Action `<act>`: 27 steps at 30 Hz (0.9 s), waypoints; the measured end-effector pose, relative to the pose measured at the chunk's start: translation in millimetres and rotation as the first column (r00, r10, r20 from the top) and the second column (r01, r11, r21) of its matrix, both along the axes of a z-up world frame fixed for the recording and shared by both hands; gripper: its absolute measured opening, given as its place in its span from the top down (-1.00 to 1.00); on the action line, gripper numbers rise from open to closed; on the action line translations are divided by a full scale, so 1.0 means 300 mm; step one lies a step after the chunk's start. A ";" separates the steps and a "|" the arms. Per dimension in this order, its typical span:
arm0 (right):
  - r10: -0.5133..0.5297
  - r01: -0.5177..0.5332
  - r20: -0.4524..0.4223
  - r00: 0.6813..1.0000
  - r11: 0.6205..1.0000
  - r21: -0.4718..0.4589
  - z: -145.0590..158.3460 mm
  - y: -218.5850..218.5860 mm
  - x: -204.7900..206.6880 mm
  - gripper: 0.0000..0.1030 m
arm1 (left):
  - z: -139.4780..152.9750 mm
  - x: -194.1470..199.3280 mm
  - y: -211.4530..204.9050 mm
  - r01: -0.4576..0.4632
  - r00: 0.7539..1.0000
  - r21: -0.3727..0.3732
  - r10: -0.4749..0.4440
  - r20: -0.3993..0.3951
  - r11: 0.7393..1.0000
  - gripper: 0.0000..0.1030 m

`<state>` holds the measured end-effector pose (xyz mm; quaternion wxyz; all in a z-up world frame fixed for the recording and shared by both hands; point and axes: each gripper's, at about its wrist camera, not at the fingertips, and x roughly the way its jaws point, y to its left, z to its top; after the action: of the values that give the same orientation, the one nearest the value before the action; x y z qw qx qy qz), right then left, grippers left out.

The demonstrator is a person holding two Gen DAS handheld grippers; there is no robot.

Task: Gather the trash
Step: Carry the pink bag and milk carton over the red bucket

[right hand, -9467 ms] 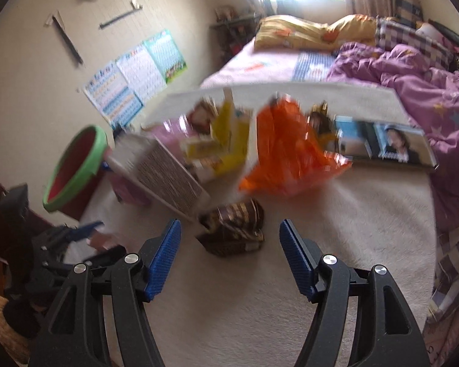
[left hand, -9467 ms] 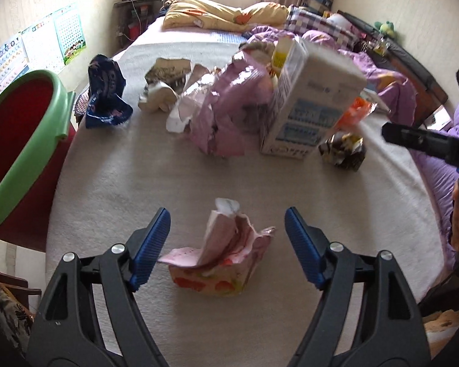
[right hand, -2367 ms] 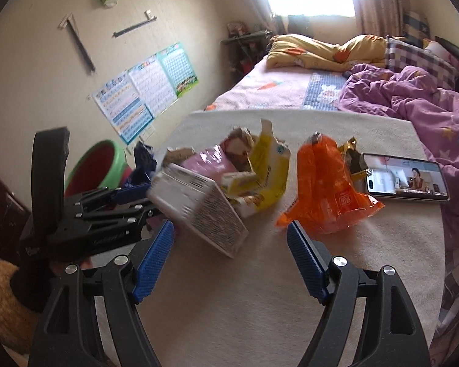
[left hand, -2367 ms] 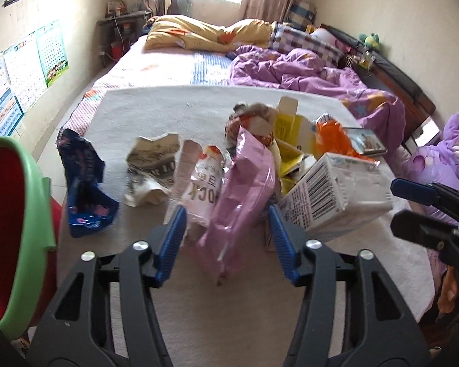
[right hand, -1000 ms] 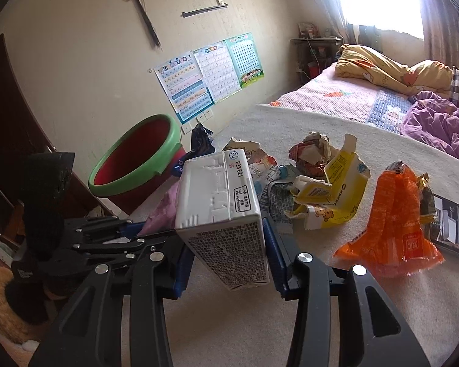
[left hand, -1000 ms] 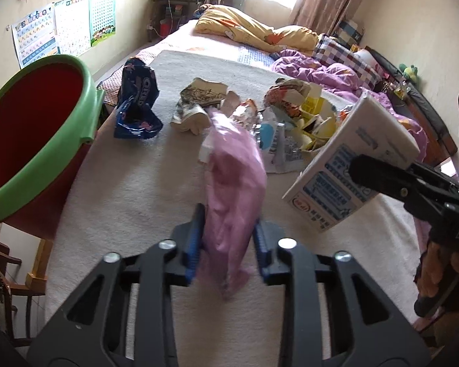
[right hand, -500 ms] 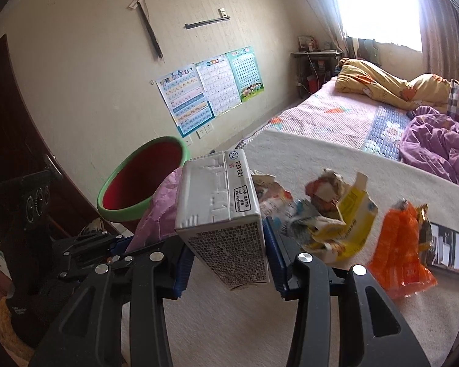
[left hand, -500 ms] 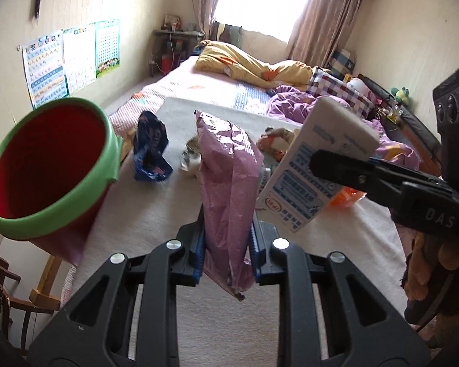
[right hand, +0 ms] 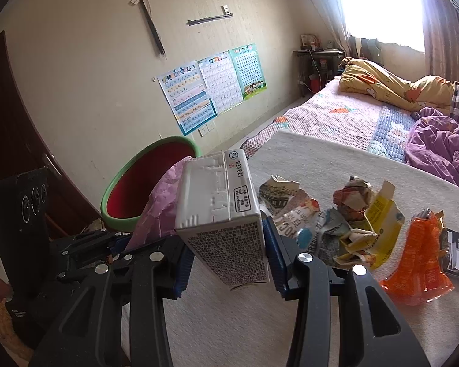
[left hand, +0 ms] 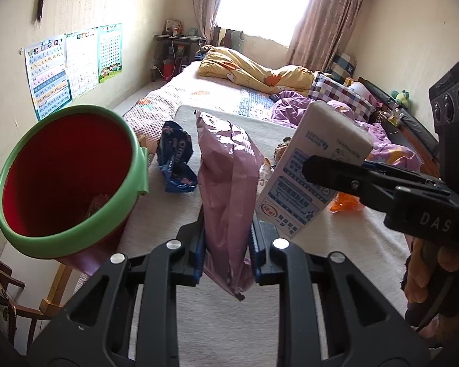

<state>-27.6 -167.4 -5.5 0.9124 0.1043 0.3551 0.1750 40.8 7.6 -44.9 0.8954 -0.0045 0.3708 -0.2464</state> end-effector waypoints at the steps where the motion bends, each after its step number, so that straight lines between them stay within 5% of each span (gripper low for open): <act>1: 0.001 -0.001 0.000 1.000 1.000 0.002 0.001 -0.002 0.000 0.19 | 0.001 0.002 0.006 0.002 1.000 0.001 -0.002 0.000 1.000 0.56; 27: -0.039 0.038 0.010 0.999 0.999 0.017 -0.006 0.109 0.038 0.19 | 0.010 0.034 0.096 0.035 0.999 0.005 -0.035 0.018 0.999 0.56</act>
<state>-16.2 -134.8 -7.4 0.9164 0.1179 0.3470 0.1609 51.1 36.3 -42.0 0.8943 0.0062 0.3631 -0.2614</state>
